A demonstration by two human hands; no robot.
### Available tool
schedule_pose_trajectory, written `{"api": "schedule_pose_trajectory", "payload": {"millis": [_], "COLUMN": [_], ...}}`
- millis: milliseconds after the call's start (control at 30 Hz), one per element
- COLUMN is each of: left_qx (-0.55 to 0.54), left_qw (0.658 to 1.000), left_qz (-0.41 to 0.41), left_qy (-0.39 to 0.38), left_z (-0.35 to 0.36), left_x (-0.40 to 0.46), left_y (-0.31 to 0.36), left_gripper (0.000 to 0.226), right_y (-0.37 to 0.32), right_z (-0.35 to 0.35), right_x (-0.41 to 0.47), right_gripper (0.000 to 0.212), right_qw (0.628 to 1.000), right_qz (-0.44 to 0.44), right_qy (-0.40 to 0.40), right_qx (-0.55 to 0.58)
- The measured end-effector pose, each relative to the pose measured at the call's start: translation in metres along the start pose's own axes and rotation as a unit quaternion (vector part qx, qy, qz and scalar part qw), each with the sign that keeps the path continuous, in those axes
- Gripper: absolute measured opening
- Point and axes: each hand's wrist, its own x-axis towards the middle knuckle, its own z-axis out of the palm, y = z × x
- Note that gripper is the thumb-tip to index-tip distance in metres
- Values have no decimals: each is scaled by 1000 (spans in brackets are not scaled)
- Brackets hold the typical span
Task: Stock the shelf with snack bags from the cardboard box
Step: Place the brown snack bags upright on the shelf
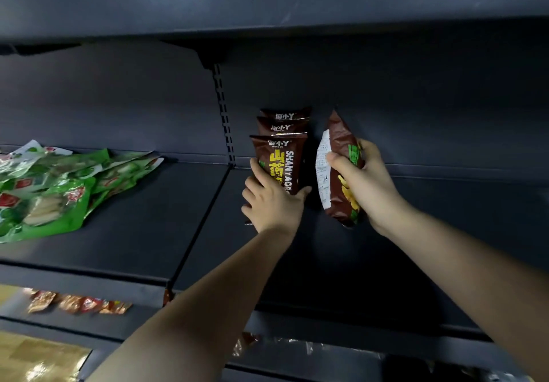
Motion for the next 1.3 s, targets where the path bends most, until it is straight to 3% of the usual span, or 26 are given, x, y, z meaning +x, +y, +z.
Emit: {"api": "schedule_pose_trajectory", "payload": {"millis": [100, 267, 400, 467, 567, 633, 700, 1033, 1167, 1300], "left_qx": [-8, -68, -22, 7, 90, 164, 194, 119, -3, -123], "left_qw": [999, 996, 998, 998, 967, 920, 899, 926, 935, 920], "left_qz": [29, 61, 45, 60, 207, 332, 376, 349, 354, 370], "left_qy": [-31, -6, -27, 10, 116, 128, 114, 79, 7, 38], "left_z": [-5, -4, -1, -4, -12, -10, -5, 5, -12, -37], "left_x": [-7, -4, -6, -8, 1, 14, 23, 32, 33, 22], "left_y": [-11, -8, -6, -6, -6, -7, -8, -6, -11, -14], "left_gripper": [117, 107, 117, 114, 92, 81, 74, 64, 64, 57], "right_y": [0, -3, -5, -4, -5, -5, -5, 6, 7, 6], "right_z": [0, 0, 0, -1, -3, -4, -6, -8, -2, 10], "right_x": [0, 4, 5, 4, 4, 4, 4, 5, 4, 0], "right_gripper": [54, 52, 54, 55, 55, 54, 53, 58, 68, 76], "right_qw": [1000, 1000, 1000, 1000, 1000, 1000, 1000, 999, 998, 998], "right_qz": [1, -3, -6, -6, -8, -7, -5, -17, -18, -28], "right_qy": [-1, 14, 15, 14, 14, 16, 19, 15, 17, 21], "right_qx": [-5, 9, 15, 11, 10, 9, 7, -33, -54, -54]}}
